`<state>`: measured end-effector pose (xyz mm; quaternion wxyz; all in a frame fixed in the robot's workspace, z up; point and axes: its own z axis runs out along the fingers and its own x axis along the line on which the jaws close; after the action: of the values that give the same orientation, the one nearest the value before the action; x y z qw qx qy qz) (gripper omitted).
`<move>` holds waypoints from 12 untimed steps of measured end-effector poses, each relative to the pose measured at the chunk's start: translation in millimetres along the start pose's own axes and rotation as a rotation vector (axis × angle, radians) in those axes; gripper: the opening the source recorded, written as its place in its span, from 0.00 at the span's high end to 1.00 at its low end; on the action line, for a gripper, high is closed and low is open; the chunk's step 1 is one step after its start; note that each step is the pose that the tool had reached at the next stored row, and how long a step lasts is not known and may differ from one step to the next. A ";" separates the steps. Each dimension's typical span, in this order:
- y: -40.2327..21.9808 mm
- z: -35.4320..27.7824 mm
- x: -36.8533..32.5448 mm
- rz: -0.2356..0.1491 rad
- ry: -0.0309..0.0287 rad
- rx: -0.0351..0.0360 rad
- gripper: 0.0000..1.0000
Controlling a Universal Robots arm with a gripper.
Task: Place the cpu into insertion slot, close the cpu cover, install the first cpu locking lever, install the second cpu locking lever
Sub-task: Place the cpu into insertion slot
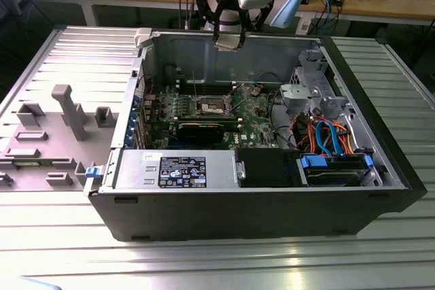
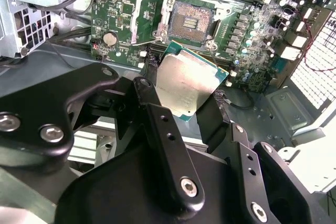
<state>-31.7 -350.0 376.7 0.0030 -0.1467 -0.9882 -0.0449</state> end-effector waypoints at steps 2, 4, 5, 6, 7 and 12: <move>0.0 0.0 0.0 0.000 -0.0001 0.0000 0.46; 0.0 0.0 0.0 0.000 -0.0001 -0.0001 0.46; 0.0 0.0 0.0 0.001 0.0000 0.0000 0.46; 0.0 0.0 0.0 0.001 0.0000 0.0000 0.46; 0.0 0.0 0.0 0.001 -0.0001 0.0000 0.46; 0.0 0.0 0.0 0.005 -0.0005 -0.0001 0.46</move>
<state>-31.7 -350.0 376.7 0.0029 -0.1493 -0.9878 -0.0449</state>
